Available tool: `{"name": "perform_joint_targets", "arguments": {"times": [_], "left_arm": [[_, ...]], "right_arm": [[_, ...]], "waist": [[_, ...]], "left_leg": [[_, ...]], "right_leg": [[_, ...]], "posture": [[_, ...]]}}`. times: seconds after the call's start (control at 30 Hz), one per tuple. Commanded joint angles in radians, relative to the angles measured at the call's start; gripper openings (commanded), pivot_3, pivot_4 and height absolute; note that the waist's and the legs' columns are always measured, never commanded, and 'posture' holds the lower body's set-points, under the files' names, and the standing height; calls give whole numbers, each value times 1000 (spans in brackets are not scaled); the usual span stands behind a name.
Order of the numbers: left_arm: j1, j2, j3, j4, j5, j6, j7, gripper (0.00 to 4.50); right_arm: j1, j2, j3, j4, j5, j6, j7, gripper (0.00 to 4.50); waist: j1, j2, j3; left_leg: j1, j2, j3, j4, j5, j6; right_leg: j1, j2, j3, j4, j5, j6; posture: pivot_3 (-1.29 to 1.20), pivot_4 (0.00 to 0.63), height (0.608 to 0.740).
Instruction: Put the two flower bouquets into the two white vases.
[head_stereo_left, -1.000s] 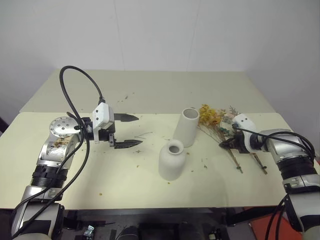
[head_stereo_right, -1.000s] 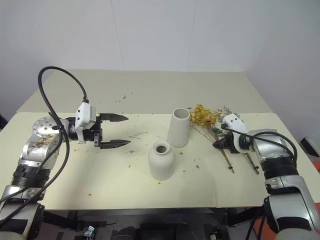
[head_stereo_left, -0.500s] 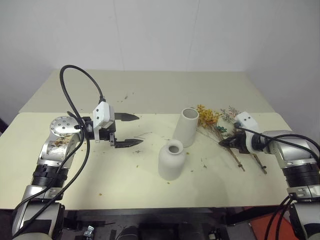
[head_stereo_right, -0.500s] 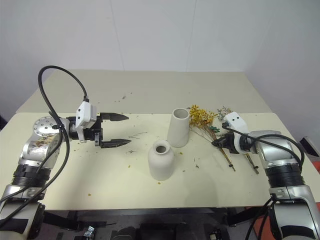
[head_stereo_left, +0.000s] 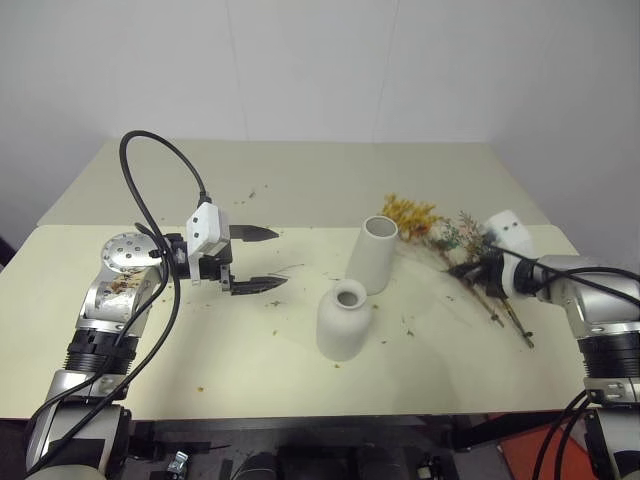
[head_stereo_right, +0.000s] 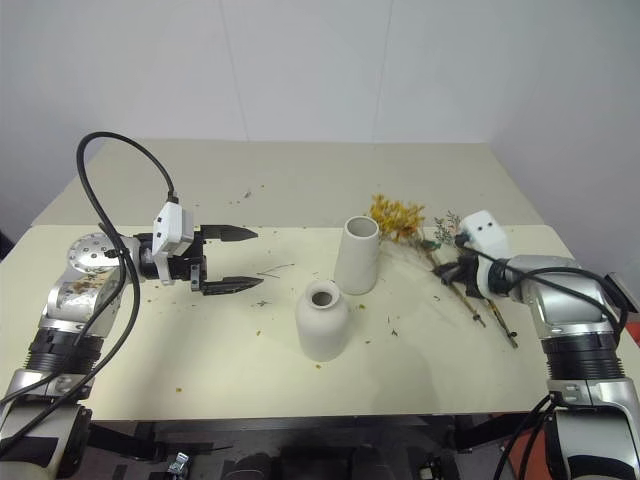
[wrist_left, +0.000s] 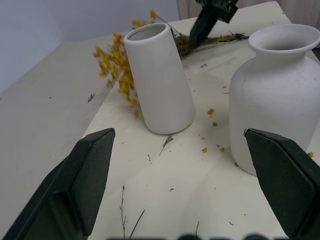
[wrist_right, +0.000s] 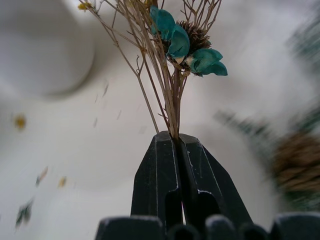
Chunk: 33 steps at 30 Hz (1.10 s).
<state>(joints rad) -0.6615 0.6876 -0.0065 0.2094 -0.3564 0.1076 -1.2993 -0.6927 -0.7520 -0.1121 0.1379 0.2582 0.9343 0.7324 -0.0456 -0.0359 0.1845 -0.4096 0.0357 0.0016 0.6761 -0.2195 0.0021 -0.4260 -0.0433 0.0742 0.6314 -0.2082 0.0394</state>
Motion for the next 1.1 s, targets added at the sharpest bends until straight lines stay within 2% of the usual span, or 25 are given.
{"name": "perform_joint_targets", "arguments": {"times": [0.03, 0.17, 0.3, 0.47, 0.63, 0.8, 1.1], "left_arm": [[2, 16, 35, -37, -19, -5, 8, 4500], [7, 19, 41, -41, -21, 1, 5, 4500], [-7, 21, 46, -31, -25, 6, 1, 4500], [-15, 22, 47, -23, -23, 5, -4, 4500], [-11, 24, 48, -29, -22, 7, -2, 4500], [8, 29, 54, -47, -25, 13, 5, 4500], [25, 43, 64, -68, -29, 27, 9, 4500]], "right_arm": [[-79, 40, -152, -95, 31, -62, -132, 23], [-113, 132, -219, -182, 36, -168, -253, 23], [-157, 286, -271, -268, 98, -277, -362, 23], [-149, 474, -226, -283, 98, -505, -430, 23], [-157, 618, -170, -312, 157, -555, -461, 23], [-129, 669, -133, -307, 192, -576, -459, 23], [-62, 661, -103, -259, 201, -637, -412, 23]], "waist": [[0, 0, 0], [1, 0, 0], [1, 0, 0], [1, 1, 0], [0, 1, 1], [3, 1, 1], [0, 2, 1]], "left_leg": [[0, 0, 0, 0, 0, 0], [0, 1, -1, -1, 0, 0], [0, 0, -1, -1, 0, 0], [-1, 1, -1, -2, 0, 0], [-1, 1, -1, -2, 0, 0], [-1, 1, -2, -2, 0, 0], [0, 1, -2, -2, 0, 0]], "right_leg": [[0, 0, 0, 0, 0, 0], [0, 1, -1, 0, 0, 0], [0, 0, -1, 0, 1, -1], [-1, 0, -1, 0, 1, -2], [-1, 0, -1, 1, 1, -2], [-1, 0, -2, 1, 1, -3], [-2, 0, -2, 1, 1, -3]], "posture": [[0, 150, 740], [0, 150, 740], [0, 150, 740], [0, 150, 740], [0, 150, 740], [0, 150, 740], [0, 150, 740]]}}
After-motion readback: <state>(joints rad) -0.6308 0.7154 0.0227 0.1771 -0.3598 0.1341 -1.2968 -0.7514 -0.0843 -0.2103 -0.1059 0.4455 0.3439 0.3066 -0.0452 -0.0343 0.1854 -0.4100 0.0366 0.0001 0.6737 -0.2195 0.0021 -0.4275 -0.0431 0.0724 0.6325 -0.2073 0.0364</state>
